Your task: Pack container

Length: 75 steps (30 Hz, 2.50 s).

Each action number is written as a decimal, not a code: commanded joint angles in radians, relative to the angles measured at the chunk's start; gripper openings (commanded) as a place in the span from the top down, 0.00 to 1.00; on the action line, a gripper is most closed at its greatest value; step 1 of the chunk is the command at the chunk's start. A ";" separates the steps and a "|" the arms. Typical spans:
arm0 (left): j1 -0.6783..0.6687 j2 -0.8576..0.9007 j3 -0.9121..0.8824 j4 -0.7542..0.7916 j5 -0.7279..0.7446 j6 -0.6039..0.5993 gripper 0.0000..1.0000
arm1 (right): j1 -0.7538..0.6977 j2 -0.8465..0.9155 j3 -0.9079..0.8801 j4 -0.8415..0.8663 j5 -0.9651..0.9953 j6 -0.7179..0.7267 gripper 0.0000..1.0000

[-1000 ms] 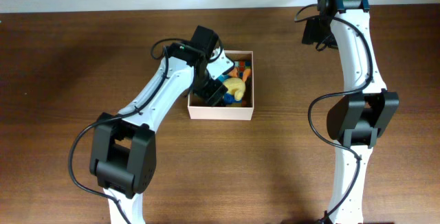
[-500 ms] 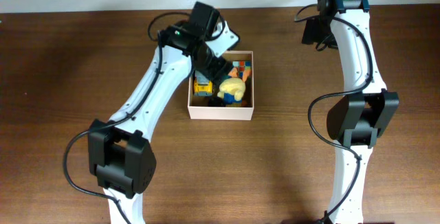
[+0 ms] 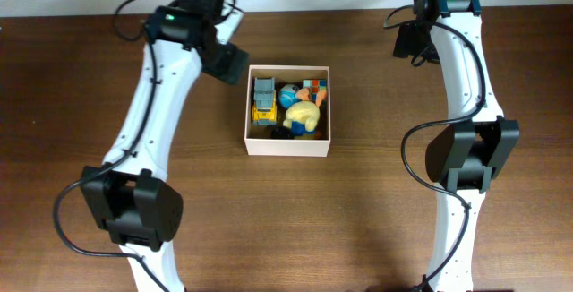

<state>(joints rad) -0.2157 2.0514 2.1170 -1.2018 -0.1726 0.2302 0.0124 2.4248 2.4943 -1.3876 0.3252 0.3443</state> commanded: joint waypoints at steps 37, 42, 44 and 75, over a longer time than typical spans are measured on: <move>0.228 -0.541 -0.101 0.010 -0.052 -0.234 0.01 | -0.007 0.005 -0.003 0.000 0.016 0.016 0.01; 0.262 -0.746 -0.441 0.287 -0.049 -0.233 0.01 | -0.007 0.005 -0.003 0.000 0.016 0.016 0.01; 0.265 -0.843 -0.631 0.440 -0.032 -0.216 0.01 | -0.007 0.005 -0.003 0.000 0.016 0.016 0.01; 0.330 -1.844 -2.009 1.204 0.150 -0.216 0.01 | -0.007 0.005 -0.003 0.000 0.016 0.016 0.01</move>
<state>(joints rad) 0.1089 0.2558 0.1448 0.0032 -0.0616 0.0067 0.0124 2.4248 2.4943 -1.3880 0.3252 0.3447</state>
